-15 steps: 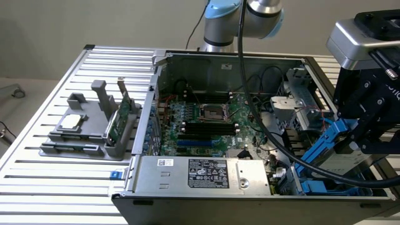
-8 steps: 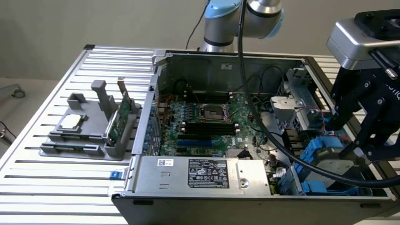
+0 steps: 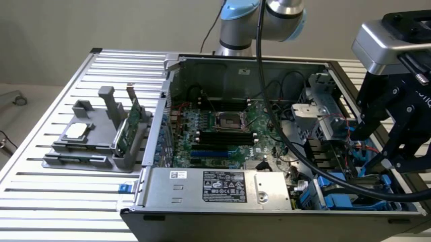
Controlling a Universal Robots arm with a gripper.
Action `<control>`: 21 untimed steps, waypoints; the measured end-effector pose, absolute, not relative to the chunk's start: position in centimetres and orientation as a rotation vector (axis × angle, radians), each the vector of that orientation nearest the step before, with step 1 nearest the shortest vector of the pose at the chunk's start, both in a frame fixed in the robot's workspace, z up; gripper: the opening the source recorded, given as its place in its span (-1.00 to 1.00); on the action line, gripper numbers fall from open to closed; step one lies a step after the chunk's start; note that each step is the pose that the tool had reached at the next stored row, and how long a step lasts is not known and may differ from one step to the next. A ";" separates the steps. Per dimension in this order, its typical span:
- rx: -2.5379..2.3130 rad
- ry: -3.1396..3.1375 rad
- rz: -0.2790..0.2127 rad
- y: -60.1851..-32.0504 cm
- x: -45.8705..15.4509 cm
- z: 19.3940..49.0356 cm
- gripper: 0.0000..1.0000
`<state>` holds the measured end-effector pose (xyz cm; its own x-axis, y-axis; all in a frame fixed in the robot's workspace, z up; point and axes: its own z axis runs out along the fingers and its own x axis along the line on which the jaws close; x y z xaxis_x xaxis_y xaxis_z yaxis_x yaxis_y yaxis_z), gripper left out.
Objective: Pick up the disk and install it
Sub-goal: 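Insert the disk into the insertion slot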
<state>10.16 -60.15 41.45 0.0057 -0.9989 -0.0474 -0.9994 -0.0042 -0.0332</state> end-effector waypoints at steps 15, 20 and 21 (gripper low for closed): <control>-2.187 2.176 0.016 -60.1 10.2 41.4 -0.24; -2.187 2.176 0.016 -60.1 10.3 41.3 -0.72; -2.187 2.176 0.016 -60.2 10.4 41.3 -0.79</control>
<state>10.40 -60.15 41.29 0.0058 -0.9989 -0.0475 -0.9994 -0.0042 -0.0332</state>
